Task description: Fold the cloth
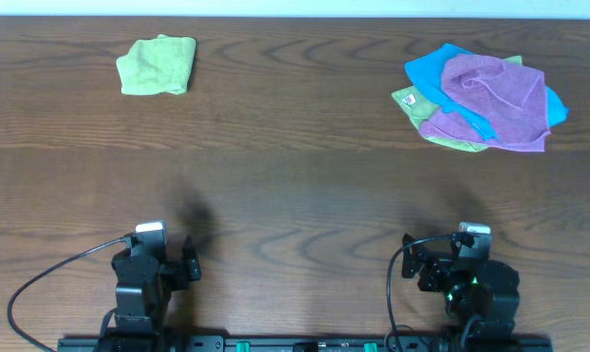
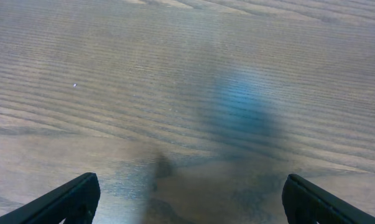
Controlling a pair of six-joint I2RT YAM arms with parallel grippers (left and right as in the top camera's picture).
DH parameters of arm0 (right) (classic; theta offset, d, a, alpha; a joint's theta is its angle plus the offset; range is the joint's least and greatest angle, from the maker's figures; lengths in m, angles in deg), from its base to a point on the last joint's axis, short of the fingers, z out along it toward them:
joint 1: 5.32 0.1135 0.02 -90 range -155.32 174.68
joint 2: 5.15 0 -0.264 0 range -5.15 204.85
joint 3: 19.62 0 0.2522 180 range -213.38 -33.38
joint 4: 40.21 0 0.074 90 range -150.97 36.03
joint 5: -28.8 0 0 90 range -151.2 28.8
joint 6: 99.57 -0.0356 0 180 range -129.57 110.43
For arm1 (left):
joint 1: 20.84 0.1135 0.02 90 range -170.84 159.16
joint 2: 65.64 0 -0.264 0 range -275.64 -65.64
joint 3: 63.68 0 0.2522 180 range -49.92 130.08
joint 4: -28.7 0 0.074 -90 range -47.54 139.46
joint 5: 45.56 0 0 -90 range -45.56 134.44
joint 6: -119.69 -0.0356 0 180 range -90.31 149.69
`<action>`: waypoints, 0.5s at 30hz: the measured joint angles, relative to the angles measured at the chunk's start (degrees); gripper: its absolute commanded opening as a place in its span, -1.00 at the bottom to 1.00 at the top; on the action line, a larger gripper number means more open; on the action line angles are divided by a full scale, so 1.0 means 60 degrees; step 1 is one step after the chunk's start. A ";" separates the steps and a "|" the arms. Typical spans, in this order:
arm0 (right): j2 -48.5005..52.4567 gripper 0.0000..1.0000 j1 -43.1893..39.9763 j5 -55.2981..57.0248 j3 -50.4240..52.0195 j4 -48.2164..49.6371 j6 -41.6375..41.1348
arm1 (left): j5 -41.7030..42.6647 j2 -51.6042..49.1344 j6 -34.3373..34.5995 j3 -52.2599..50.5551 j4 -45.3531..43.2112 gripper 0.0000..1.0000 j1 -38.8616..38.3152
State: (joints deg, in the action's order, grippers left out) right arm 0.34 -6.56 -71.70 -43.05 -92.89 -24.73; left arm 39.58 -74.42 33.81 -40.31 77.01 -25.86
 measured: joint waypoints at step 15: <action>0.0619 0.99 0.0000 0.0233 -0.0142 0.0000 -0.0288 | 0.0000 0.0000 0.0000 0.0000 0.0004 0.90 0.0000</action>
State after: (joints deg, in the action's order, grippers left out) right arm 4.06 -6.56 -70.31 -43.90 -92.89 -26.45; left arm 39.58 -74.42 33.81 -40.31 77.03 -25.86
